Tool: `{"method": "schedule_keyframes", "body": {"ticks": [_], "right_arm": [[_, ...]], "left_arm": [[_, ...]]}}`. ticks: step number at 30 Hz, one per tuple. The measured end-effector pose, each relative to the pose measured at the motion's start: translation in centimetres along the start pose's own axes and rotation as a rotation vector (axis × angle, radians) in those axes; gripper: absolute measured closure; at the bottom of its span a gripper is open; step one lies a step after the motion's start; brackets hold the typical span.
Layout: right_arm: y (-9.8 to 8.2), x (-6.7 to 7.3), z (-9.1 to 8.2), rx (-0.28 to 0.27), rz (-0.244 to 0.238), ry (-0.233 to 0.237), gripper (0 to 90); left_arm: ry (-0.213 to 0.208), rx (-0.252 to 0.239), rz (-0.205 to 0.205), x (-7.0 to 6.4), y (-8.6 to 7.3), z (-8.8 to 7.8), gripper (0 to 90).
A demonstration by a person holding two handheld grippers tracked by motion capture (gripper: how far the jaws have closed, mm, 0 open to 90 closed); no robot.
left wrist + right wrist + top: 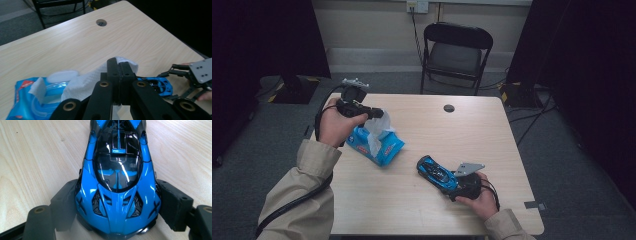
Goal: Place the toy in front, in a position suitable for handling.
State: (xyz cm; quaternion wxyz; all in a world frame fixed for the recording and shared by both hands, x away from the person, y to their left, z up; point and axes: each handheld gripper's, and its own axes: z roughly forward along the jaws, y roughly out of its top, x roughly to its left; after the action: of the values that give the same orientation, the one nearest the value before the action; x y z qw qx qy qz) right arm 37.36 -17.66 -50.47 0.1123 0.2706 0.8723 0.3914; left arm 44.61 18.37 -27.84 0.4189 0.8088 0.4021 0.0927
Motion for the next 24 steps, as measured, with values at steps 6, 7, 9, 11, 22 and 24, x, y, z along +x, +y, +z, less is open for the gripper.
{"method": "schedule_keyframes", "body": {"ticks": [6, 7, 9, 11, 22, 24], "right_arm": [[0.0, 0.0, 0.0, -0.001, 0.0, 0.0, 24.7], [0.0, 0.0, 0.0, 0.0, 0.0, 0.0, 24.7], [0.0, 0.0, 0.0, -0.001, 0.001, 0.0, 24.7], [0.0, 0.0, 0.0, 0.0, 0.001, -0.001, 24.8], [0.0, 0.0, 0.0, 0.0, -0.001, 0.0, 24.8], [0.0, 0.0, 0.0, 0.0, -0.001, 0.0, 24.8]], "left_arm": [[-0.041, 0.006, 0.027, -1.7, -0.7, 0.4, 89.8], [-0.046, 0.005, 0.028, -2.1, -1.0, 0.6, 89.8], [-0.06, 0.016, 0.035, -2.5, -1.5, 1.0, 89.8], [-0.076, 0.027, 0.045, -2.8, -2.2, 1.4, 89.8], [-0.148, 0.12, 0.015, -3.7, -8.4, 4.5, 89.7], [-0.157, 0.138, -0.003, -3.6, -9.9, 5.2, 89.7]]}}
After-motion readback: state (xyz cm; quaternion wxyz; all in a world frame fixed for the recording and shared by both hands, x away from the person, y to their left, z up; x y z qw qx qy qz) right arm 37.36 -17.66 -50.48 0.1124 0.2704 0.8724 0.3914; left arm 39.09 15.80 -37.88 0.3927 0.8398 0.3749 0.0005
